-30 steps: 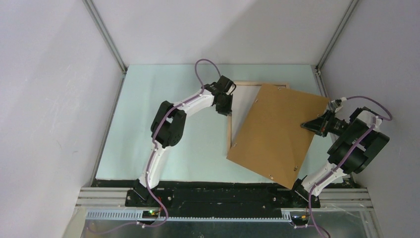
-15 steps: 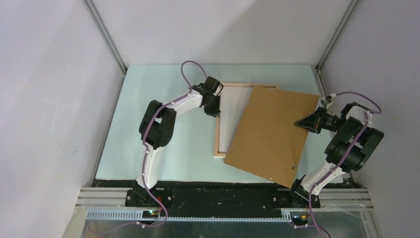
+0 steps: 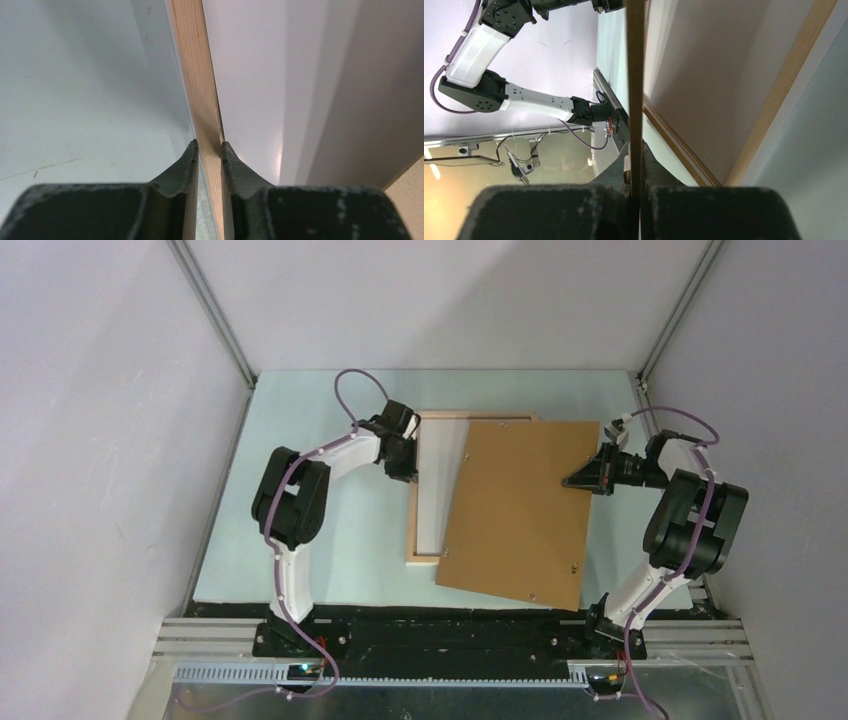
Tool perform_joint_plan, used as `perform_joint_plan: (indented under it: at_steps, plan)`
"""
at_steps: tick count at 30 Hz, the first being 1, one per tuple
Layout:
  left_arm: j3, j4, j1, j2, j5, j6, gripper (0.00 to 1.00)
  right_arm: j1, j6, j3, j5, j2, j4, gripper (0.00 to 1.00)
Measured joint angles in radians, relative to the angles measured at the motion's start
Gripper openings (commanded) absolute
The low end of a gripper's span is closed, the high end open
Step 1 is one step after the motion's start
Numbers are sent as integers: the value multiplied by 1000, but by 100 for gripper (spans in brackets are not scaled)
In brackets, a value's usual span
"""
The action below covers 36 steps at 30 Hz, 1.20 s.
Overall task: Put the photo into the frame
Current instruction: Move the photo frame to the center of the board, then place the photo frame item in the photo frame.
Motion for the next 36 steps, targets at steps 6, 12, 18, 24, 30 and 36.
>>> perform_joint_plan:
  at_steps: [6, 12, 18, 24, 30, 36]
  plan:
    - [-85, 16, 47, -57, 12, 24, 0, 86, 130, 0, 0, 2, 121, 0]
    - [-109, 11, 104, -75, 21, 45, 0, 153, 229, 5, 0, 20, 216, 0]
    - [-119, 12, 130, -83, 26, 58, 18, 192, 268, 42, 0, 64, 248, 0]
    - [-129, 0, 165, -93, 26, 79, 57, 208, 310, 57, -2, 69, 285, 0]
    - [-135, -27, 187, -123, 4, 100, 80, 212, 338, 66, -2, 69, 303, 0]
    - [-135, -33, 187, -204, 4, 111, 85, 217, 345, 86, -7, 69, 304, 0]
